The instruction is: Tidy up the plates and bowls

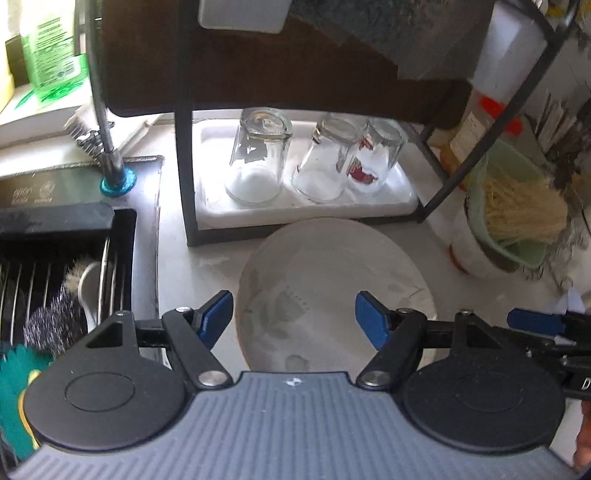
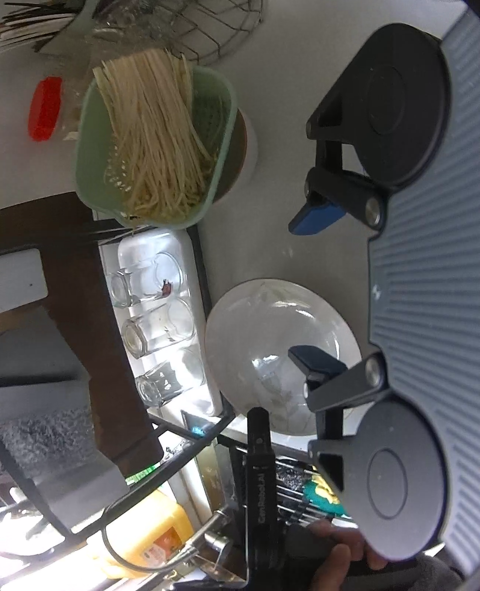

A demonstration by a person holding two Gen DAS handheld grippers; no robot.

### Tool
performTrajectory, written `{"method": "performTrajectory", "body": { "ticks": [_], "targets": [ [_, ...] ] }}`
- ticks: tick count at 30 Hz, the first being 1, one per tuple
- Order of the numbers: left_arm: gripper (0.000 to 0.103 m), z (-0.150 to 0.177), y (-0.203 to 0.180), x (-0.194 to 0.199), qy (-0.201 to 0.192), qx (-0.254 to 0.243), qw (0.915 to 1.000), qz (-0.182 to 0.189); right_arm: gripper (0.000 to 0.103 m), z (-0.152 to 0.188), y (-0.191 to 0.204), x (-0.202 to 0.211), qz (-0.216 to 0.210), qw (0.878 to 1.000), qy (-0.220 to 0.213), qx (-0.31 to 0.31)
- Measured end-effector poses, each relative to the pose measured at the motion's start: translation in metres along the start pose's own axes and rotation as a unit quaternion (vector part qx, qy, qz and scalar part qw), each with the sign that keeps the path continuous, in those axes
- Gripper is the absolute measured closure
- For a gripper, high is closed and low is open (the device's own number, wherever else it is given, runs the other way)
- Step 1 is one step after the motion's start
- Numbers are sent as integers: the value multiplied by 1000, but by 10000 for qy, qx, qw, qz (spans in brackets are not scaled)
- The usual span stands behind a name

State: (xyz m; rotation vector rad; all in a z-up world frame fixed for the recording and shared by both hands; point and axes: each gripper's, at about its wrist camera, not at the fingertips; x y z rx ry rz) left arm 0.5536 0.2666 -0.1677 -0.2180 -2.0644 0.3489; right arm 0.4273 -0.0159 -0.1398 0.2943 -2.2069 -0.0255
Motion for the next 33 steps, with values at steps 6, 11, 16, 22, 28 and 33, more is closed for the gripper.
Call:
{"method": "performTrajectory", "body": {
  "ticks": [6,11,16,22,28,33],
  "targets": [
    [29,-7,12,-23,265,-314,9991,42,34,-6,8,-26,147,9995,248,154],
    [34,-12,19,-38,441,-389,9982,121,36,-5,18,-49,146,9987,412,245],
    [45,-13,25,-54,755,-269,9962,349,49,-4,18,-61,85,9985,536,7],
    [52,-19,29,-68,918,-240,9942,511,57,-5,14,-77,212,9969,696,-287],
    [52,-25,22,-74,833,-562,9932,592,81,-4,14,-86,269,9954,766,-503],
    [52,-27,25,-76,862,-566,9922,704,83,-7,14,-89,288,9949,729,-631]
  ]
}}
Point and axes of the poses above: each gripper's, at about its wrist camera, not at the fingertips, and x roughly against the way its jaws point, y to its left, z to its underside, and after that the axes turned 12 degrees about x, right-handed
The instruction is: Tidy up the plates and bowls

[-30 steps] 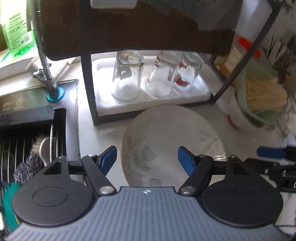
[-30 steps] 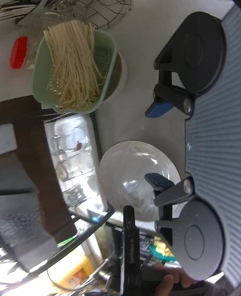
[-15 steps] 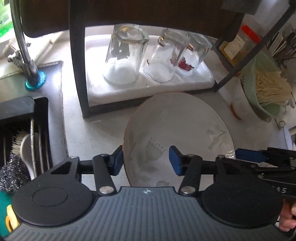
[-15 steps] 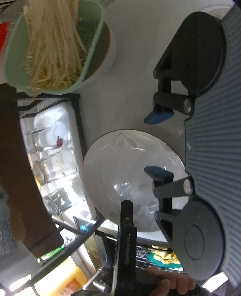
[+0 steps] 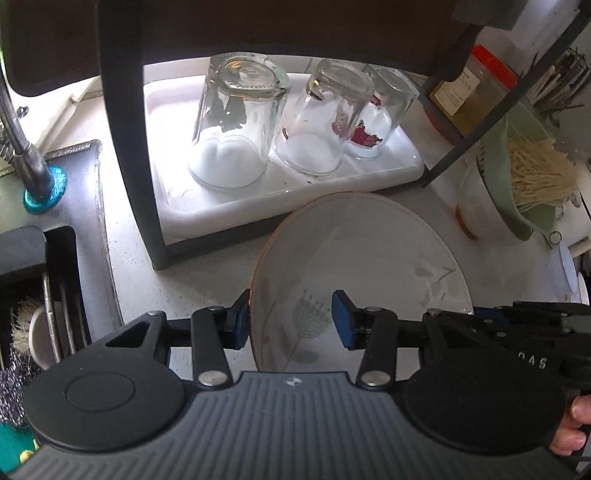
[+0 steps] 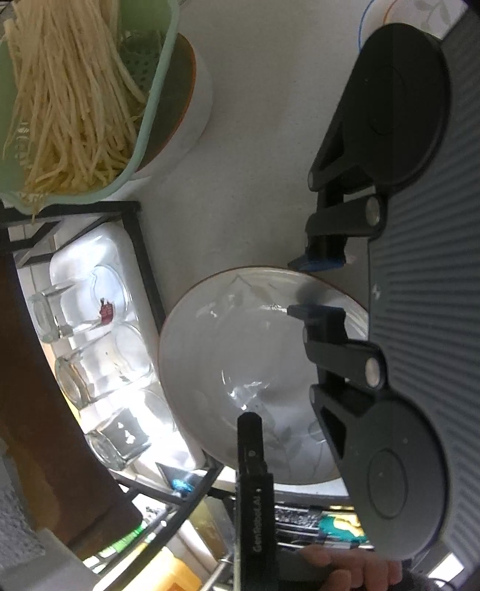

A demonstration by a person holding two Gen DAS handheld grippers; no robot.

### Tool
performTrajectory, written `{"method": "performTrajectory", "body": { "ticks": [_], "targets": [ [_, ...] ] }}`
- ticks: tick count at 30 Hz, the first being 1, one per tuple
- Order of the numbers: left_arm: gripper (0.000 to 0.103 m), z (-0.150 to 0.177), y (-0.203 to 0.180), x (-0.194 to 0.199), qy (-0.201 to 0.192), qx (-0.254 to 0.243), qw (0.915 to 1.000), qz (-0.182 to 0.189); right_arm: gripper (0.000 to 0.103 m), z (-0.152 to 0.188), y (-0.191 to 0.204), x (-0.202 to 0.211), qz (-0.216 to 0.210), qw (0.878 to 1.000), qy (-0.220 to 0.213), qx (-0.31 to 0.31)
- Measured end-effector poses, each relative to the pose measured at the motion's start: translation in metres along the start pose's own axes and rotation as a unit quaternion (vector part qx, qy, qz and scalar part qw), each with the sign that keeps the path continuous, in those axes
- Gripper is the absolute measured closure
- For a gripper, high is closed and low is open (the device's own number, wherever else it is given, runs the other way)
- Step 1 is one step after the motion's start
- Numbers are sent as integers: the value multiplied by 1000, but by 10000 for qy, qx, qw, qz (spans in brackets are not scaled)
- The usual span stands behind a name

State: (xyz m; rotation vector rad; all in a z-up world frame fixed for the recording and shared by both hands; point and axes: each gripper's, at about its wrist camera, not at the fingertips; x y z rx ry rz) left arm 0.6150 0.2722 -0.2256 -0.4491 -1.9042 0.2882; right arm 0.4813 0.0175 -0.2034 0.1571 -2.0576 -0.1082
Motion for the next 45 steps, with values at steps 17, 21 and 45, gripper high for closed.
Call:
{"method": "performTrajectory", "body": {
  "ticks": [17,21,45],
  "targets": [
    [53,9,-13,21,144,-45,9988,470,84,19,-9,29,-280,9978,42,-600],
    [53,13,-26,37,35,-12,9980,626,84,26,-16,46,-433,9965,-14,-714],
    [53,66,-105,69,-134,-138,9968,775,84,72,-53,129,-382,9940,-615,-817]
  ]
}}
Point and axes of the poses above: each gripper's, at about its wrist camera, not at the fingertips, and x roughly against the way its jaws point, y to its left, z to its underside, and after that the axes turned 12 degrees about x, right-handed
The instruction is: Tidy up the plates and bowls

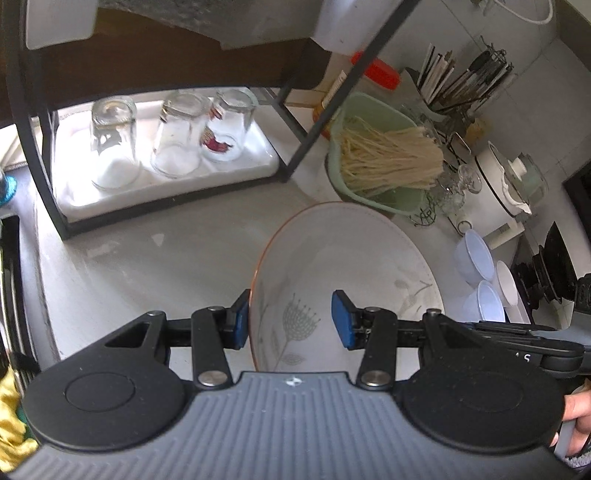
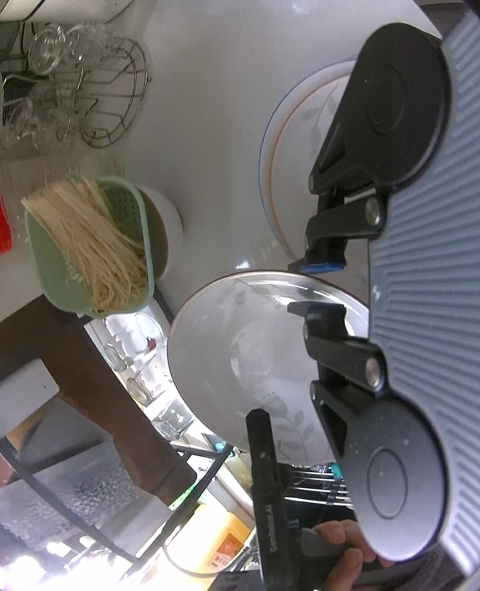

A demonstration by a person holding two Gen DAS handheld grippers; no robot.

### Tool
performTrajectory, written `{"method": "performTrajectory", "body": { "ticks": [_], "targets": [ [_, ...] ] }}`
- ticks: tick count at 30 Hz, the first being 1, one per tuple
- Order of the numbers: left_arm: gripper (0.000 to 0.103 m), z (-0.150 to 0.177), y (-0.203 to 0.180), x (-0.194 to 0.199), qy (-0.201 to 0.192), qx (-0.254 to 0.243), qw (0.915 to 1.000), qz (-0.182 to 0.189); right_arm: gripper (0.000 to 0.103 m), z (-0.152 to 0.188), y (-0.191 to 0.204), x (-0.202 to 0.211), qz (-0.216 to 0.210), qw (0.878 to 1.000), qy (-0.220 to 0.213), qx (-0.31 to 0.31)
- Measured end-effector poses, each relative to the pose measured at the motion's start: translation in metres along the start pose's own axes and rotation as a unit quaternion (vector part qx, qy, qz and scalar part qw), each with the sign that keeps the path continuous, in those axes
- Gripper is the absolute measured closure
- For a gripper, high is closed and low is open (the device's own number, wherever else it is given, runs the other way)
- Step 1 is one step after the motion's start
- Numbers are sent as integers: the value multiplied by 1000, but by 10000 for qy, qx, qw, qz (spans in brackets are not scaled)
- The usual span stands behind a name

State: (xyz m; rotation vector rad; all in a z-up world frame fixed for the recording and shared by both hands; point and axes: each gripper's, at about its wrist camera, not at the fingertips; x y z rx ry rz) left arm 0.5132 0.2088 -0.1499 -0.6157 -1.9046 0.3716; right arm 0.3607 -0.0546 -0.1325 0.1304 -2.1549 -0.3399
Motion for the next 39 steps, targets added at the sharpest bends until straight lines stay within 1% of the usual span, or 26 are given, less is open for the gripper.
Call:
{"method": "performTrajectory", "body": {
  "ticks": [6,8,11,18,22,24,29,34,36,39],
  "targets": [
    [53,20,-20,-11,95,53,9999,-27,85,18,-14,9,122,9995,269,113],
    [53,26,-28,-16,108,22,9999,-48,84,24,-22,10,145,9992,371,39],
    [53,34,-40,-28,259,-21,9996,-145,84,30,-39,12,135,9986,479,-171],
    [53,53,-61,-52,496,-102,9978,-435,84,40,-58,14,207,9968,745,-198],
    [53,62,-80,-57,504,-396,9953,-729,84,47,-72,16,123,9956,848,-373],
    [53,66,-86,-60,531,-426,9941,-842,84,50,-77,16,69,9949,911,-436],
    [53,72,-95,-71,615,-523,9907,-1096,84,55,-84,16,12,9938,1037,-413],
    [52,76,-105,-80,589,-778,9845,-1455,84,55,-90,13,-103,9930,1101,-416],
    [52,76,-107,-83,616,-782,9842,-1466,84,56,-91,12,-109,9928,1128,-388],
    [53,76,-105,-81,609,-653,9865,-1375,85,55,-93,13,-106,9934,1093,-330]
  ]
}}
Point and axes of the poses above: each gripper's, at about its wrist camera, not at the fingertips, and x roughly against the way its jaws point, y to its left, z to its underside, and after that the axes turned 12 degrees about x, right-handed
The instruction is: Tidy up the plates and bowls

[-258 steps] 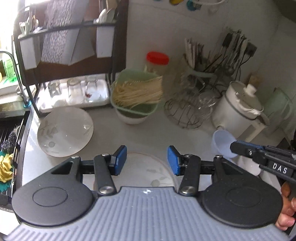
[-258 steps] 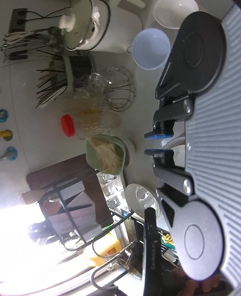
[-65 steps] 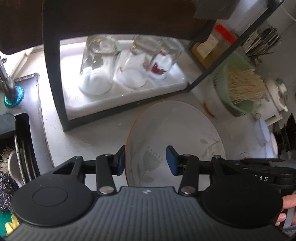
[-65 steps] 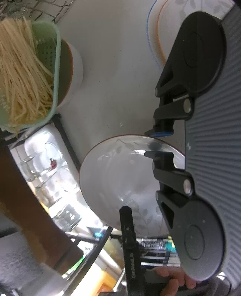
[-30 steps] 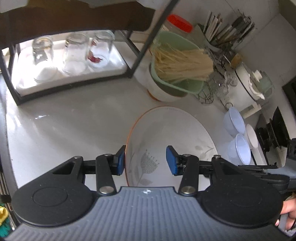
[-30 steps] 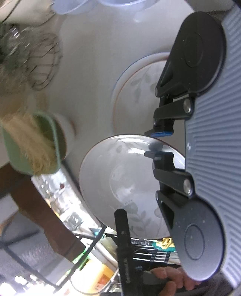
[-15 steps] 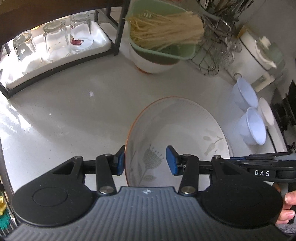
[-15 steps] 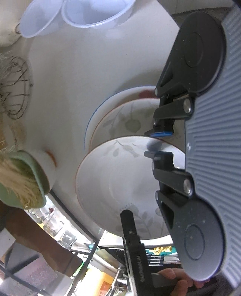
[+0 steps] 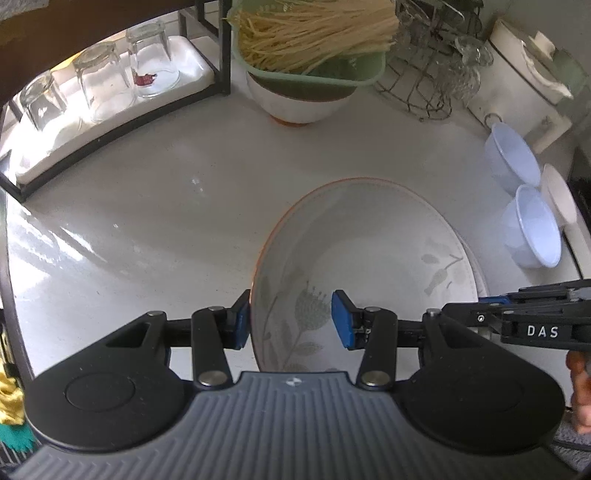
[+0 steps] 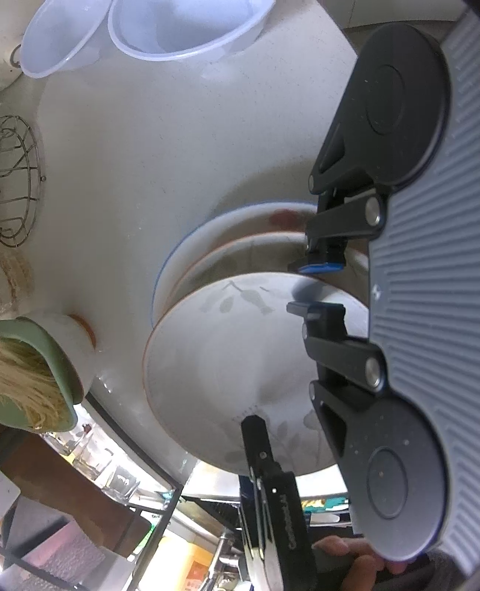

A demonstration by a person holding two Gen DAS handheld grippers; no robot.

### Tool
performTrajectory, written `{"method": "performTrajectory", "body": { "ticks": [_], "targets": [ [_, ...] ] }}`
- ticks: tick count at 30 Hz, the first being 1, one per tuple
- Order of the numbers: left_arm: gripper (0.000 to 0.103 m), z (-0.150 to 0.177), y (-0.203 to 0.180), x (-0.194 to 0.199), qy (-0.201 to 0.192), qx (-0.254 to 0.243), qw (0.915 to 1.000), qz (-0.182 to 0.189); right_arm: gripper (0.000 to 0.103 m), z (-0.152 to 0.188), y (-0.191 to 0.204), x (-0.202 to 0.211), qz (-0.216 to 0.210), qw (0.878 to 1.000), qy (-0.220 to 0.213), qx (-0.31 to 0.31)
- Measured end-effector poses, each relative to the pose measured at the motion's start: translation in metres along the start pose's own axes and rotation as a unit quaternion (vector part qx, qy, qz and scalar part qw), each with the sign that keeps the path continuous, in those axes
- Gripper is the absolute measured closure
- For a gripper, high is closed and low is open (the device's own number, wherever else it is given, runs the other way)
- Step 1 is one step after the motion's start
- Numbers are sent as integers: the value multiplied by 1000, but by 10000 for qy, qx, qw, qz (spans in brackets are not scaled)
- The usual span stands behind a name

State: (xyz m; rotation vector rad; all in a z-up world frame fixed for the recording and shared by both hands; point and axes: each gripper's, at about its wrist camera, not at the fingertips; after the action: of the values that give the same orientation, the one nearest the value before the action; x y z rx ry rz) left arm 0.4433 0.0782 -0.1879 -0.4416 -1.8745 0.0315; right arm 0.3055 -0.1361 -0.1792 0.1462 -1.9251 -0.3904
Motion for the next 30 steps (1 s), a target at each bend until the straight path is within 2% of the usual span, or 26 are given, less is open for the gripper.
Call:
{"method": "performTrajectory", "body": {
  "ticks": [8,12,22,28,30],
  "targets": [
    [52,0,1,4,-46,357,9992,152,85,-3,-3,8,78,9999,-73,123],
    [52,2,-5,4,-129,433,9989,91,85,-5,-5,11,166,9997,-160,120],
    [52,2,-6,-1,-141,396,9990,125,85,2,-5,22,265,9990,-262,247],
    [52,4,-10,-1,-201,263,9994,59,85,6,0,27,422,9979,-383,319],
    [52,4,-9,-1,-186,297,9993,88,84,6,-1,30,608,9966,-446,336]
  ]
}}
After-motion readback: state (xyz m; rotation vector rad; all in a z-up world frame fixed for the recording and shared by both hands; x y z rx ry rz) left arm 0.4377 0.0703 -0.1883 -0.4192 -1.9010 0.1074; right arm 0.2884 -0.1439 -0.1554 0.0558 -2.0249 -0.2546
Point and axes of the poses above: each gripper's, at about its wrist camera, not at the fingertips, and x roughly against the way its jaws point, y to its left, z to its underside, and after that the axes turned 12 degrees about x, right-handed
